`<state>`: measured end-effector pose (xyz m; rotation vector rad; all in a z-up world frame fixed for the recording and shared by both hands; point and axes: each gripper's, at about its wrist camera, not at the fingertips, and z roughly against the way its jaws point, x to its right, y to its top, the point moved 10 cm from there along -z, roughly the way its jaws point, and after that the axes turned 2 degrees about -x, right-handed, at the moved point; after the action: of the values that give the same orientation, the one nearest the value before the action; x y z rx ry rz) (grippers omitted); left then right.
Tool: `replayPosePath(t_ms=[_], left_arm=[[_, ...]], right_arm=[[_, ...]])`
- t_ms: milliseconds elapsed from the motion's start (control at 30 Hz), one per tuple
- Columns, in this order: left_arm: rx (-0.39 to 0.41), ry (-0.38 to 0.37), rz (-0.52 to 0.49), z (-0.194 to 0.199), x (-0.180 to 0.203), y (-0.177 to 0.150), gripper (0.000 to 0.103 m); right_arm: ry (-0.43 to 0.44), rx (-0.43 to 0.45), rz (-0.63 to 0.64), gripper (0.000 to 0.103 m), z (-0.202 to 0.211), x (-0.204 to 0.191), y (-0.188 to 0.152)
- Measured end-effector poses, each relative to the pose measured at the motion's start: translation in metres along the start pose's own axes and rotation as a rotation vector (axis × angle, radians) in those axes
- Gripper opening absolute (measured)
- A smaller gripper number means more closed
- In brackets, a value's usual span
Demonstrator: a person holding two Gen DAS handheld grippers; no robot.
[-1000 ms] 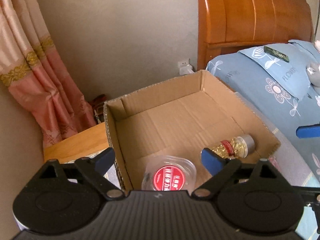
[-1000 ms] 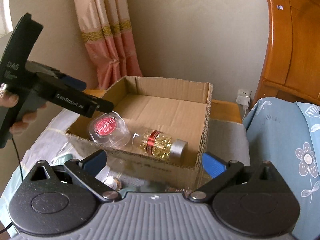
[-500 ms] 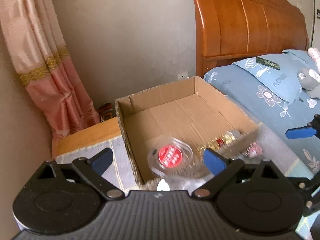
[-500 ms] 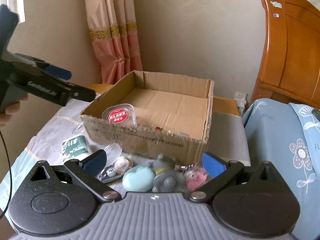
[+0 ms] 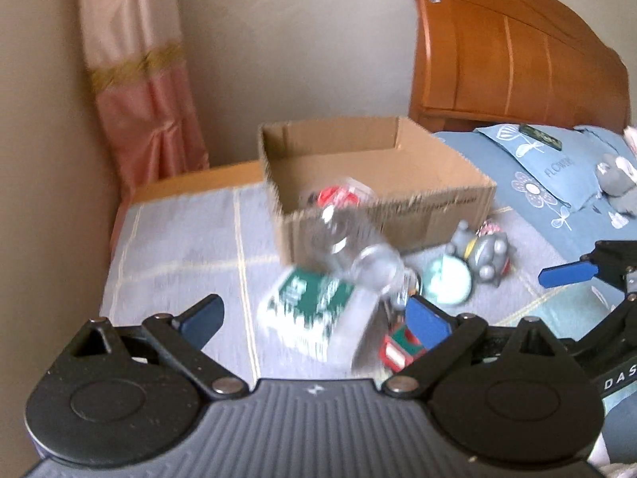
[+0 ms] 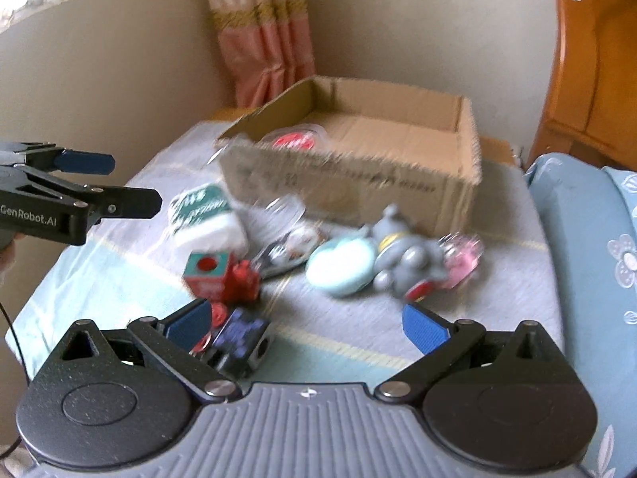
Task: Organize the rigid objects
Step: 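Grasp the white MEDICAL tub with left tool while right tool grasps the fidget cube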
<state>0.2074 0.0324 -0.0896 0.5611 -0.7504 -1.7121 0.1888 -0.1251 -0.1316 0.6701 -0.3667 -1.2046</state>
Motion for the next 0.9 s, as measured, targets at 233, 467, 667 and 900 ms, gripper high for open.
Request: replayPosePath(t_ms=[233, 467, 667, 900], left_arm=[[-0.002, 0.096, 0.015, 0.0, -0.012, -0.029, 0.098], [-0.019, 0.123, 0.044, 0.004, -0.028, -0.041, 0.098], [-0.016, 0.123, 0.069, 0.006, -0.036, -0.046, 0.098], [-0.03, 0.091, 0.046, -0.003, -0.029, -0.049, 0.098]], right_arm=[[0.026, -0.05, 0.031, 0.103, -0.022, -0.026, -0.004], [-0.002, -0.094, 0.087, 0.103, -0.053, -0.05, -0.004], [-0.092, -0.099, 0.061, 0.103, -0.066, -0.039, -0.008], [-0.153, -0.104, -0.004, 0.103, -0.056, -0.007, -0.021]])
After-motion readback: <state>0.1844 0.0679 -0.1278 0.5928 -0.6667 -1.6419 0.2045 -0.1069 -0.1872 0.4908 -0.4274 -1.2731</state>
